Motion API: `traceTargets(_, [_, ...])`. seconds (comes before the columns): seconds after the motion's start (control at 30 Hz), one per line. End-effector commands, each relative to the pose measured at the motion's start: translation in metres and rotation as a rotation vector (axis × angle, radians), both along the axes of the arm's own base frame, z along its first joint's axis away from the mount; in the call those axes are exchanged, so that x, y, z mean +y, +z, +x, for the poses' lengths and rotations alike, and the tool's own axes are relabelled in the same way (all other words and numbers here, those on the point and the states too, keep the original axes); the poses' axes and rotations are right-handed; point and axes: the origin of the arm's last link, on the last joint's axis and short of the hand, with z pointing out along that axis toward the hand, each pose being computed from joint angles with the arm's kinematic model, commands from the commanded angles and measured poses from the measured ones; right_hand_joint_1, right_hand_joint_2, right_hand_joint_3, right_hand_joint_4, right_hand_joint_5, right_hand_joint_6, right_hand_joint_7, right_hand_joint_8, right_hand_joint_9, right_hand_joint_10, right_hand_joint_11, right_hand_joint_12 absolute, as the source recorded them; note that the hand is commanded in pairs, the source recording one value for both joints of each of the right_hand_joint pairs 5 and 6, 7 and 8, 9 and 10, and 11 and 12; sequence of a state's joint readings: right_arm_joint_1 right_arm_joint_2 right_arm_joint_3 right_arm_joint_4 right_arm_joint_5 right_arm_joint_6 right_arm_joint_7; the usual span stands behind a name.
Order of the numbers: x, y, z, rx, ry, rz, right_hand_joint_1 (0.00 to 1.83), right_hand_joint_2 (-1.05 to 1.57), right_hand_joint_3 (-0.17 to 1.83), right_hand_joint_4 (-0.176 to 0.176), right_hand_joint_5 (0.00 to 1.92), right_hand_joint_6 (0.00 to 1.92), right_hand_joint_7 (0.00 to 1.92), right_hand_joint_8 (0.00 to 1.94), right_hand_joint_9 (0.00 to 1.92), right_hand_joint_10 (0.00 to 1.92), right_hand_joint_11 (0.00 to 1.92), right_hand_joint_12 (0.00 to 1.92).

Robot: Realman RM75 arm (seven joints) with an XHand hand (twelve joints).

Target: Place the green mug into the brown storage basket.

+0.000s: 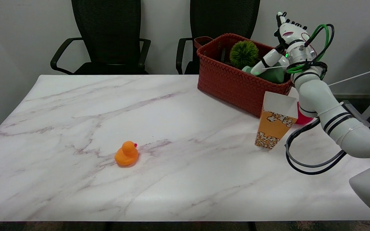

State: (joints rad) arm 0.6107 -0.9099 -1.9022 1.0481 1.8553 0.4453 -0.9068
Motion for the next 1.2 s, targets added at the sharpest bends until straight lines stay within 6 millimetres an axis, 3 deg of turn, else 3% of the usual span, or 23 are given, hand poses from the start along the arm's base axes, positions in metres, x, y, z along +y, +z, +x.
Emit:
traceTargets(0.03, [0.014, 0.001, 0.03, -0.035, 0.154, -0.077, 1.05, -0.37, -0.01, 0.0, 0.0, 0.0, 0.5, 0.5, 0.46, 0.46, 0.29, 0.29])
traceTargets(0.33, [0.031, -0.014, 0.072, 0.038, 0.296, -0.065, 1.04, -0.32, -0.01, 0.0, 0.0, 0.0, 0.47, 0.47, 0.46, 0.46, 0.29, 0.29])
traceTargets(0.77, [0.087, -0.073, 0.127, 0.16, 0.579, -0.03, 1.06, -0.24, -0.01, 0.0, 0.02, 0.02, 0.48, 0.48, 0.5, 0.5, 0.3, 0.3])
traceTargets(1.0, [0.121, -0.12, 0.135, 0.227, 0.733, -0.001, 1.07, -0.18, 0.08, 0.0, 0.04, 0.04, 0.48, 0.48, 0.5, 0.5, 0.31, 0.31])
traceTargets(1.2, [0.149, -0.159, 0.12, 0.264, 0.833, 0.011, 1.07, -0.13, 0.13, 0.0, 0.06, 0.06, 0.45, 0.45, 0.49, 0.49, 0.32, 0.32])
